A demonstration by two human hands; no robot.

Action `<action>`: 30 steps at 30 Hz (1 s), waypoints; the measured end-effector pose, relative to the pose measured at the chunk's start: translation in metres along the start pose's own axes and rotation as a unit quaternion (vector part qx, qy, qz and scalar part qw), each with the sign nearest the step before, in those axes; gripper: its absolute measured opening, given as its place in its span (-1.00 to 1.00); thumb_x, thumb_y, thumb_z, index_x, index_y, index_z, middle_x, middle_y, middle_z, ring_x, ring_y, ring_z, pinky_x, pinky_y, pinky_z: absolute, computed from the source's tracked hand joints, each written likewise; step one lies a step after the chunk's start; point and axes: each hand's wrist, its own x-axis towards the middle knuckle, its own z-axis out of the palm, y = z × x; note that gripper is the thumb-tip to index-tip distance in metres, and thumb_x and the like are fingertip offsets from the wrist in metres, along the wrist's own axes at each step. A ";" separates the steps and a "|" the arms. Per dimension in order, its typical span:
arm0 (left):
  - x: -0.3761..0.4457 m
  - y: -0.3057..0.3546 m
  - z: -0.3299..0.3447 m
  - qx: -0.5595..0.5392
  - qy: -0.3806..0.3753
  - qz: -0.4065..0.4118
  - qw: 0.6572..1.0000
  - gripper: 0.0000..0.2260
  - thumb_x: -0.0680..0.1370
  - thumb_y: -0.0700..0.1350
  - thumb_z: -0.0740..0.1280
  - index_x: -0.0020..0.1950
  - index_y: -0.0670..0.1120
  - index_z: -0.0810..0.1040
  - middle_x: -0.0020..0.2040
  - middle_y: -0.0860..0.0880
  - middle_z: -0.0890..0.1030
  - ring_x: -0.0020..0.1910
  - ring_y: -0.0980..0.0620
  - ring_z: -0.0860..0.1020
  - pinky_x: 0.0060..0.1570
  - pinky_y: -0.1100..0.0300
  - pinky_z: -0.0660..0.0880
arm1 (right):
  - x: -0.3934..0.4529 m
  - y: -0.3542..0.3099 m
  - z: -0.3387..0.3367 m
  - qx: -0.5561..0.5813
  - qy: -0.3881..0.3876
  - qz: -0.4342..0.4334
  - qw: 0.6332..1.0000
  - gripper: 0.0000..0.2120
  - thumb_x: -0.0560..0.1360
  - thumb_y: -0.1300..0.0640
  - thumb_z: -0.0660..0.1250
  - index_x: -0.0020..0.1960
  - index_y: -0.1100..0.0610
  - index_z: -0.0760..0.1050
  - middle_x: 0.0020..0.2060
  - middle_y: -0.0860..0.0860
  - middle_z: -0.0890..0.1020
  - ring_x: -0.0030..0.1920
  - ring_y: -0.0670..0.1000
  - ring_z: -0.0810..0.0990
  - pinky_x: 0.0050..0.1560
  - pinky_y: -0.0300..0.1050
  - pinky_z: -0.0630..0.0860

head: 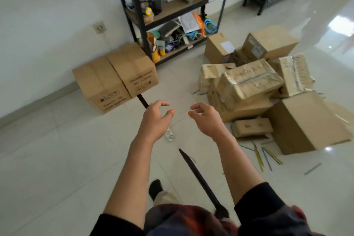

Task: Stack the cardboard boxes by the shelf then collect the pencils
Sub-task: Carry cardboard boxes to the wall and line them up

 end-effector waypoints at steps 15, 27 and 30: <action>-0.078 0.141 0.208 0.020 -0.083 0.056 0.995 -0.78 0.59 -0.03 0.32 0.23 0.03 0.52 0.30 0.04 0.47 0.30 0.10 0.38 0.13 0.23 0.28 | -0.054 0.146 -0.212 0.070 0.084 0.045 0.993 -0.85 0.54 0.09 0.27 0.07 0.04 0.56 -0.16 -0.10 0.58 -0.17 -0.09 0.55 -0.25 -0.21 0.44; -0.015 0.190 0.312 0.053 -0.148 0.052 0.986 -0.79 0.59 -0.02 0.33 0.22 0.02 0.52 0.30 0.01 0.49 0.29 0.04 0.42 0.10 0.23 0.30 | 0.006 0.197 -0.298 0.063 0.097 0.095 0.989 -0.82 0.57 0.03 0.30 0.13 0.06 0.54 -0.02 -0.02 0.60 -0.05 -0.04 0.57 -0.18 -0.19 0.47; 0.009 0.215 0.343 0.061 -0.179 0.058 0.980 -0.79 0.58 0.00 0.33 0.22 0.05 0.51 0.31 0.01 0.47 0.18 0.13 0.38 0.06 0.21 0.32 | 0.030 0.207 -0.326 0.066 0.108 0.111 0.986 -0.83 0.56 0.03 0.31 0.10 0.06 0.55 -0.02 -0.02 0.60 -0.02 -0.02 0.57 -0.10 -0.14 0.50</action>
